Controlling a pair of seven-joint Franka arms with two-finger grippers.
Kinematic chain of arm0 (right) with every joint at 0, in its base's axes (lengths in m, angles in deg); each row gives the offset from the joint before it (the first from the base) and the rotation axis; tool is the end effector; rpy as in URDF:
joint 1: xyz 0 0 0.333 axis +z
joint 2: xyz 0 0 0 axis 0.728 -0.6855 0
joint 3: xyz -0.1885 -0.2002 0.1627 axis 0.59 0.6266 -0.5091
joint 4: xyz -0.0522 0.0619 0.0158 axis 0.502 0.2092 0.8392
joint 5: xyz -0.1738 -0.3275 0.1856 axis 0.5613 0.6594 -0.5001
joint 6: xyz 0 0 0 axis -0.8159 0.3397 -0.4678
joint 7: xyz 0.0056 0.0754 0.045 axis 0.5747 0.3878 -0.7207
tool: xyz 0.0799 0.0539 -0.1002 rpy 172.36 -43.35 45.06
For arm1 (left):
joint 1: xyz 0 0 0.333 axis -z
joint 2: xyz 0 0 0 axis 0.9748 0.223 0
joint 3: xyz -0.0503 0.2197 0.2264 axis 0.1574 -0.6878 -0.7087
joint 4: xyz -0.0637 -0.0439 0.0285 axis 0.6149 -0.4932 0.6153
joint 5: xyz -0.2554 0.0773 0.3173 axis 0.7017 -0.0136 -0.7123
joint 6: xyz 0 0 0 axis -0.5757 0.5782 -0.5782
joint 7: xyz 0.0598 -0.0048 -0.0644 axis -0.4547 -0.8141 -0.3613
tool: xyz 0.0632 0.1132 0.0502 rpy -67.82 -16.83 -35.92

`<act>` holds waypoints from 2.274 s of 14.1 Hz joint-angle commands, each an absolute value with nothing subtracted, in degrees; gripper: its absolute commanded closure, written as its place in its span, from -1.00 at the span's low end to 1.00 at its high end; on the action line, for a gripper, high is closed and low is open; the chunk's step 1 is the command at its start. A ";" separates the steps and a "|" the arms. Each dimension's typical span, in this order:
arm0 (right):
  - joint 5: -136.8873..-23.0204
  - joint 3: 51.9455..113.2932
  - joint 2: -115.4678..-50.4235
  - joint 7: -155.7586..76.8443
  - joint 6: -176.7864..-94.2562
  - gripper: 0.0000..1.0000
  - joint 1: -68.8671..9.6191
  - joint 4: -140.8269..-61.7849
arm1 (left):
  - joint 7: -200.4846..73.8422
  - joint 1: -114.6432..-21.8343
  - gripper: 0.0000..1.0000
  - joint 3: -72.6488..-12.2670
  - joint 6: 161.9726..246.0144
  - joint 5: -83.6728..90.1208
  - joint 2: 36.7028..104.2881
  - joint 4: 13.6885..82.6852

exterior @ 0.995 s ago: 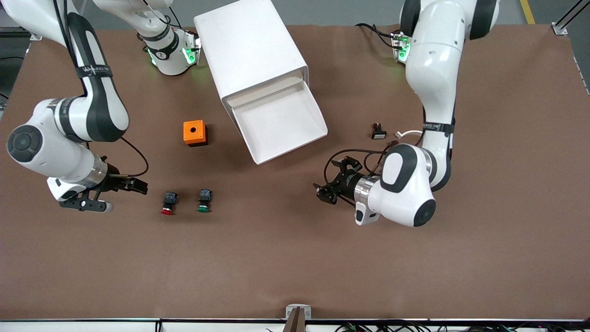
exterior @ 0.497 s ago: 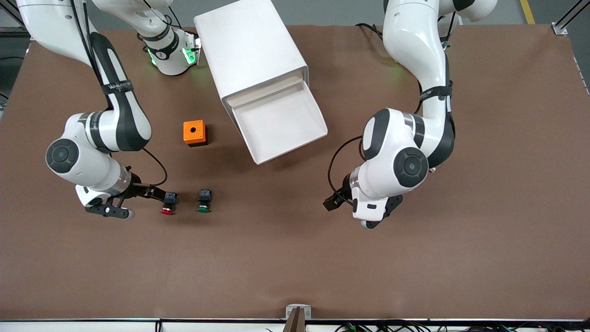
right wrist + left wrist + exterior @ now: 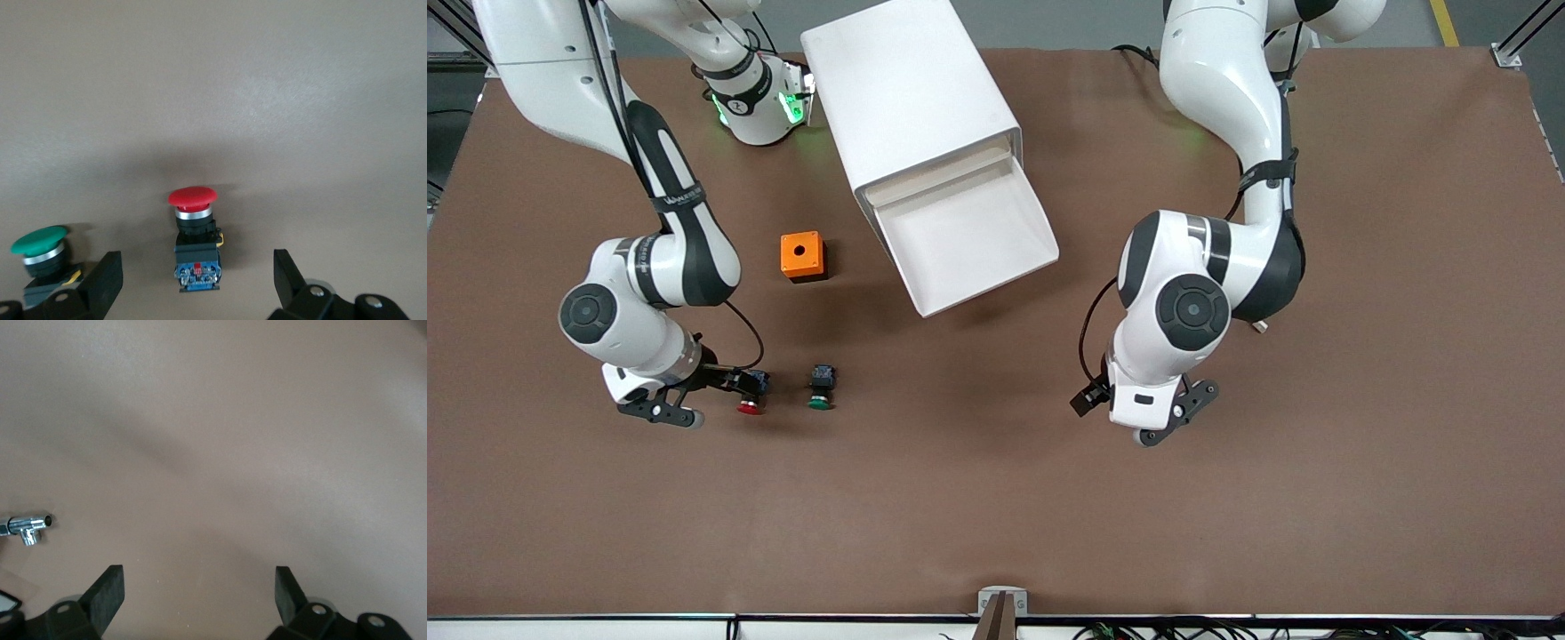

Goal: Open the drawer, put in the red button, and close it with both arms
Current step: 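Move the right gripper over the red button while the left gripper backs off, then close the right gripper on the red button's base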

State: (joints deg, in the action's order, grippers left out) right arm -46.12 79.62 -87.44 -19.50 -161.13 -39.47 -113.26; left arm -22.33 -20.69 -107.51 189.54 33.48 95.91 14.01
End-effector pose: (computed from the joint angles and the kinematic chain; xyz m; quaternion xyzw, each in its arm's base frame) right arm 0.6440 0.0555 0.1898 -0.9941 0.1061 -0.0180 0.0107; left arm 0.6783 -0.3746 0.3262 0.9542 0.2975 -0.0186 0.0256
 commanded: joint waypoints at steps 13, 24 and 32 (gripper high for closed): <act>-46.27 79.63 -92.09 -17.20 -165.80 -1.00 -37.05 -114.96 | -22.75 -19.90 -0.99 -106.75 192.83 31.94 95.41 16.41; -46.27 79.63 -92.09 -17.20 -162.81 -0.66 -37.14 -114.87 | -22.66 -19.98 -0.99 -106.66 192.83 31.94 95.32 16.41; -46.36 79.63 -92.09 -17.02 -161.40 0.94 -37.14 -114.43 | -22.75 -19.81 -0.99 -106.75 192.83 31.94 95.32 16.41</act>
